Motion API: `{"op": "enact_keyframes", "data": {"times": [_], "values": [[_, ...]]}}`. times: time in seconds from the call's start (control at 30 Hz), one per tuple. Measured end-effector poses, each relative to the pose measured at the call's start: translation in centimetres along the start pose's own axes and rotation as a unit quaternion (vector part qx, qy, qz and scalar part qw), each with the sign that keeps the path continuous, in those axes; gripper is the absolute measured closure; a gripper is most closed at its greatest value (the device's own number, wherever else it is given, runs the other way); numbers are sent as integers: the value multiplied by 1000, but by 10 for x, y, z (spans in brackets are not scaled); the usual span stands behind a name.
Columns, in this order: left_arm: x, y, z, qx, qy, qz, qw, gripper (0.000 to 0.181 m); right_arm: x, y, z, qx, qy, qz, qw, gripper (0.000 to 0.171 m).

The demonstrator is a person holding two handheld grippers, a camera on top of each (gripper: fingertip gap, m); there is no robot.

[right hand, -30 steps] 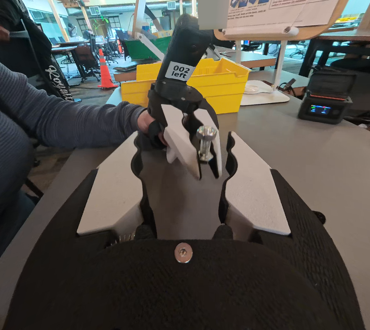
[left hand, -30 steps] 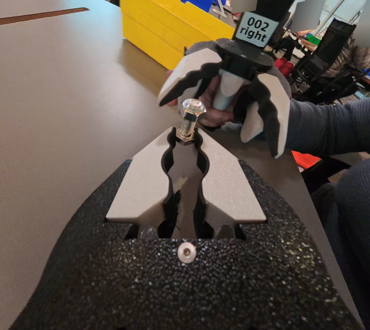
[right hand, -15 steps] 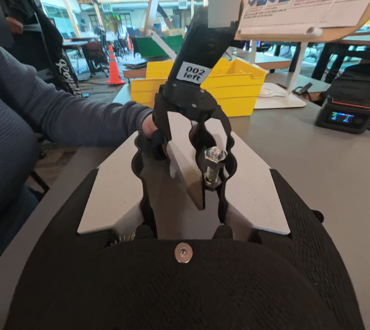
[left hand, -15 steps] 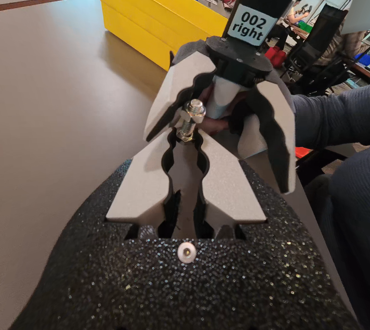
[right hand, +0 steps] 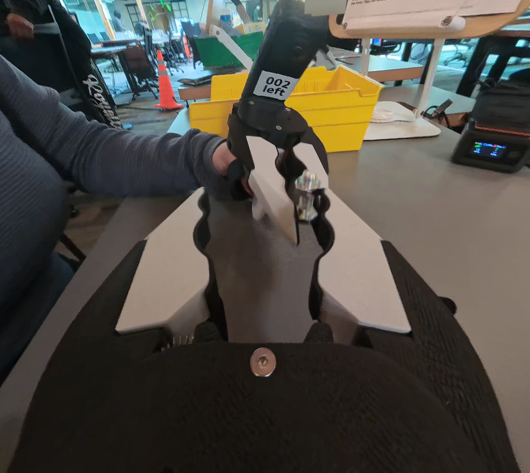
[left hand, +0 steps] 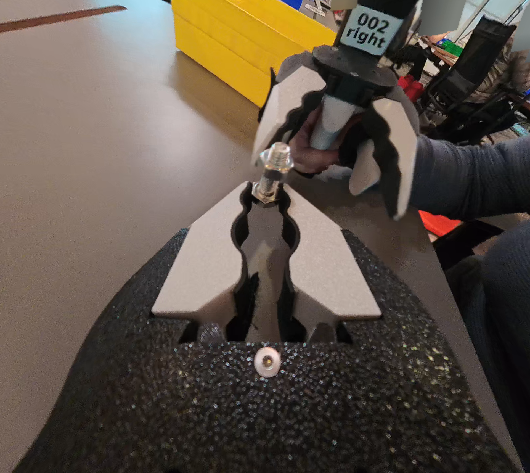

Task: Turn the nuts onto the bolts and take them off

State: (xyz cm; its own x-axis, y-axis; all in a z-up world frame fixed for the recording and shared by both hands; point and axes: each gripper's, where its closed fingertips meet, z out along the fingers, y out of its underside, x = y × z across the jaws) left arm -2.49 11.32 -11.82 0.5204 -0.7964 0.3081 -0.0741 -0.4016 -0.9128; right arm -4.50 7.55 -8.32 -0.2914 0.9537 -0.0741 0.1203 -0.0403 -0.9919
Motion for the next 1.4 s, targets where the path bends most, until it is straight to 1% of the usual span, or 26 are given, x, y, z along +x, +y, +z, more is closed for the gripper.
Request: {"op": "enact_keyframes", "data": {"times": [0.03, 0.07, 0.13, 0.2, 0.23, 0.27, 0.33, 0.4, 0.47, 0.53, 0.63, 0.7, 0.77, 0.83, 0.9, 0.97, 1.07, 1.17, 1.2, 1.3, 1.33, 1.37, 1.4], "values": [[-2, -4, -3, 11, -2, -5, 1000, 165, 2, -2, -6, 7, -4, 9, 1000, 106], [-1, -8, -5, 19, 2, -7, 1000, 165, 6, -5, -7, 18, 3, 14, 1000, 107], [6, -6, 1, 9, 11, 4, 1000, 165, 12, -11, -3, 39, 34, -7, 999, 96], [14, -2, 10, -4, 22, 12, 1000, 165, 6, -10, 9, 34, 33, -29, 998, 94], [15, -1, 12, -5, 25, 11, 1000, 165, -1, -7, 15, 27, 18, -31, 999, 94], [14, -1, 12, -4, 24, 8, 1000, 165, -4, -3, 19, 16, 13, -32, 999, 91], [8, -1, 6, 4, 13, 0, 1000, 165, 1, -1, 17, 8, 32, -50, 998, 91], [-1, -4, -4, 18, 0, -12, 1000, 165, 5, -3, 7, 12, 33, -41, 999, 97], [-6, -9, -10, 32, -6, -18, 999, 165, 8, -8, -1, 28, 32, -27, 999, 109], [0, -9, -6, 25, 2, -7, 1000, 165, 14, -12, 0, 42, 53, -33, 997, 105], [13, -2, 9, 0, 15, 18, 1000, 165, 5, -8, 14, 33, 46, -57, 997, 99], [8, -1, 9, 3, 12, 8, 1000, 165, 2, -6, 21, 31, 49, -67, 996, 96], [2, 1, 3, 6, 4, -1, 1000, 165, 5, -3, 18, 20, 52, -67, 996, 95], [-4, -4, -6, 21, -8, -6, 1000, 165, 7, -7, 7, 33, 43, -48, 997, 102], [-6, -14, -14, 44, -9, -11, 999, 165, 6, -10, -2, 45, 24, -35, 998, 124], [-2, -12, -12, 34, -5, -1, 999, 165, 16, -16, -3, 63, 56, -34, 996, 112], [11, -3, 3, 3, 14, 21, 1000, 165, 10, -17, 8, 67, 53, -43, 995, 100], [13, -3, 6, 4, 17, 21, 1000, 165, 0, -1, 18, 16, 28, -50, 998, 100], [10, -4, 3, 6, 11, 18, 1000, 165, 1, 0, 16, 13, 29, -49, 998, 101], [1, -9, -8, 27, -1, 0, 1000, 165, 5, -6, 1, 24, 18, -19, 999, 109], [-2, -11, -10, 32, -6, -4, 999, 165, 3, -9, -5, 32, 7, -16, 999, 127], [-2, -12, -11, 34, -6, -5, 999, 165, 3, -12, -8, 41, 4, -16, 999, 130], [-1, -12, -11, 32, -4, -2, 999, 165, 8, -14, -8, 46, 21, -18, 999, 127]]}}
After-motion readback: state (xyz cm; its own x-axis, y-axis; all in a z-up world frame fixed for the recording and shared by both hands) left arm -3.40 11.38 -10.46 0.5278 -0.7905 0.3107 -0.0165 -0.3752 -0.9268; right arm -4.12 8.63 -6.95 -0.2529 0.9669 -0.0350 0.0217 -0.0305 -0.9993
